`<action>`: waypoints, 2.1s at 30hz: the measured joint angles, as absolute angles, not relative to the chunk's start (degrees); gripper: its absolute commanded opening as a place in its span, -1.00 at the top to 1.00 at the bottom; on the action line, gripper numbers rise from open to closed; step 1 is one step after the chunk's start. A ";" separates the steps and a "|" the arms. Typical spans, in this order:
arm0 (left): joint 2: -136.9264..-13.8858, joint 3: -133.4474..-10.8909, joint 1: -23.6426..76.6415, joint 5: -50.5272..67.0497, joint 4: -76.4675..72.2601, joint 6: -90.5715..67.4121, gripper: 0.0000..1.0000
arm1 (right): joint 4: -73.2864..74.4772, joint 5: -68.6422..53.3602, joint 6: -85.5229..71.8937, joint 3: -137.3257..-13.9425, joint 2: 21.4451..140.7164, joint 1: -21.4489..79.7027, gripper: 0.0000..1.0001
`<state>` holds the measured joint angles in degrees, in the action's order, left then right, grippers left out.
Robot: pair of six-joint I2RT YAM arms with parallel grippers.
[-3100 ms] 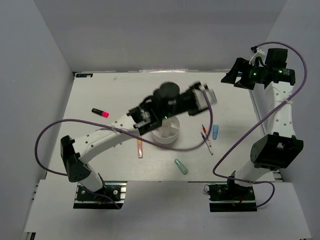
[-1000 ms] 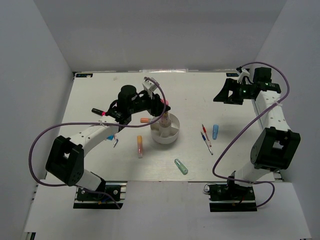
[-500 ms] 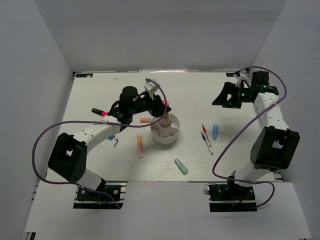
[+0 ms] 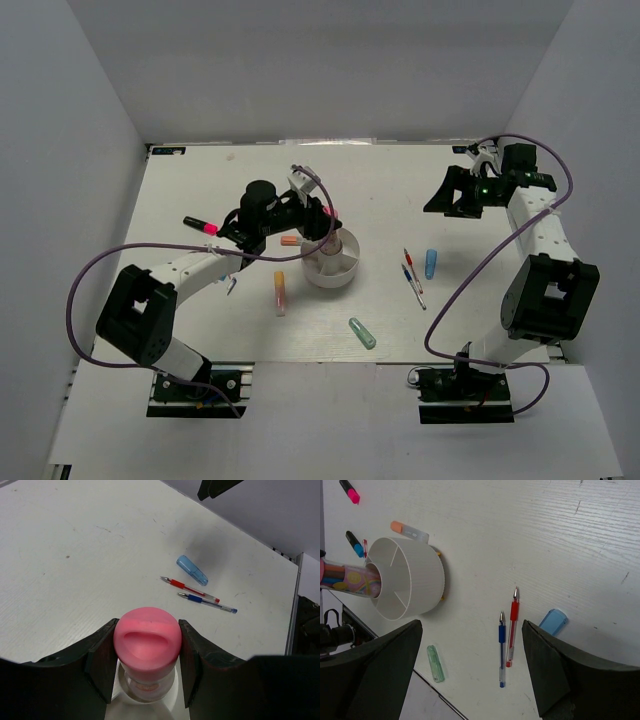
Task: Sort the stationery into containers
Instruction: Place the stationery in the storage box, then pick up the pen from the center of the board.
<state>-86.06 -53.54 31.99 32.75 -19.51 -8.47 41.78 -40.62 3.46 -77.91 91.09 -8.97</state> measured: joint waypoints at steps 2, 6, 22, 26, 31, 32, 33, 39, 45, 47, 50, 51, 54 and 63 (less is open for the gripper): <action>-86.06 -53.06 31.99 32.18 -19.77 -8.40 0.63 | 41.76 -40.60 3.49 -77.87 91.09 -8.97 -0.72; -86.06 -52.53 32.03 31.40 -20.25 -8.34 0.35 | 41.78 -40.58 3.68 -77.87 91.09 -8.97 -0.72; -86.06 -52.47 32.45 29.21 -21.06 -9.23 -0.10 | 40.18 -36.01 5.65 -68.62 85.38 -8.95 -0.39; -85.91 -52.64 32.45 29.39 -21.02 -9.78 -0.68 | 40.10 -35.46 6.31 -67.64 84.82 -8.93 -0.44; -84.25 -52.64 32.45 29.69 -20.99 -9.78 -0.75 | 40.10 -35.00 6.76 -67.59 84.82 -8.93 -0.46; -83.74 -52.64 32.45 29.65 -20.97 -9.89 -0.73 | 40.05 -34.92 6.90 -67.59 84.82 -8.93 -0.45; -83.26 -52.64 32.45 29.63 -20.91 -10.07 -0.72 | 40.05 -34.87 6.94 -67.59 84.82 -8.93 -0.45; -79.94 -57.47 31.18 27.38 -11.77 -13.08 -0.62 | 40.07 -34.83 7.81 -67.59 84.82 -8.93 -0.41; -79.33 -74.15 25.02 24.21 11.14 -1.96 -0.58 | 40.05 -34.37 10.17 -67.59 84.82 -8.86 -0.41; -80.29 -77.10 21.61 25.12 18.13 3.25 -0.60 | 40.05 -34.13 11.09 -67.59 84.82 -8.84 -0.41; -85.43 -80.53 16.60 26.37 29.61 12.25 -0.75 | 40.07 -33.87 12.16 -67.59 84.82 -8.80 -0.43; -89.32 -82.43 14.85 26.17 32.49 14.52 -0.87 | 40.05 -33.80 12.51 -67.59 84.82 -8.71 -0.43; -103.44 -91.88 10.13 25.50 45.10 22.28 -0.91 | 40.03 -33.80 13.54 -67.37 84.77 -8.60 -0.44; -126.08 -114.45 -4.34 19.86 65.87 44.69 -0.70 | 40.32 -34.37 15.35 -63.94 84.47 -8.58 -0.44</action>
